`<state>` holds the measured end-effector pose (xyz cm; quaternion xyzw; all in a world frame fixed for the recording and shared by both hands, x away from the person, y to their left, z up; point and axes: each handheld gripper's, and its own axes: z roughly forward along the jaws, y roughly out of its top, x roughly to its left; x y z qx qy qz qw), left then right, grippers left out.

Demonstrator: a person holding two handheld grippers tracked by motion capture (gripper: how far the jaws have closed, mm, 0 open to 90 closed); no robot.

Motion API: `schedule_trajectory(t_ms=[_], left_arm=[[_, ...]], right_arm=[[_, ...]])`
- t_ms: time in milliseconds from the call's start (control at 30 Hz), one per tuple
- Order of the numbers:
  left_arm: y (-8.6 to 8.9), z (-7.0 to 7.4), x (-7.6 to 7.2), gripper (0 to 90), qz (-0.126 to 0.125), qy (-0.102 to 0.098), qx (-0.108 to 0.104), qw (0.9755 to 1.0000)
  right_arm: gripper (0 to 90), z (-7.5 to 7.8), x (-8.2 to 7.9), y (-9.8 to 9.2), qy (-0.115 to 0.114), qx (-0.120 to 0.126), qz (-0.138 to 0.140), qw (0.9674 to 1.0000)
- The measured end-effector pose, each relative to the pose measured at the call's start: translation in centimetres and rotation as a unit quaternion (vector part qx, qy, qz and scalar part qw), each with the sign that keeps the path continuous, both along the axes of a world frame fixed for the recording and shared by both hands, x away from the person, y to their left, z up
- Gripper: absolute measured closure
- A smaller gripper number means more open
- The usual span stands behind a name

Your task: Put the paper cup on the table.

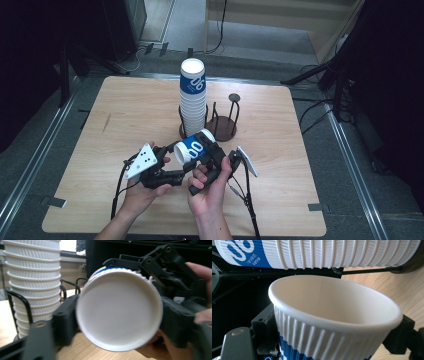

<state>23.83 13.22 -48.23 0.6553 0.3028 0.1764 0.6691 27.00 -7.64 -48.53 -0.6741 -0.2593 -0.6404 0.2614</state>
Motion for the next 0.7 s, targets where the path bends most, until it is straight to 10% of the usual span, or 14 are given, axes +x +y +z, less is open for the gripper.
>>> schedule_trajectory(t_ms=[133, 700], left_arm=[[0.1, 0.2, -0.2, 0.8, 0.021, 0.010, -0.006, 0.9997], [1.0, 0.2, -0.2, 0.3, 0.024, 0.020, -0.014, 0.9994]], right_arm=[[17.9, 0.0, 0.1, -0.2, -0.005, 0.003, 0.002, 1.0000], [18.4, 1.1, 0.9, -1.6, -0.035, -0.034, -0.009, 0.9988]])
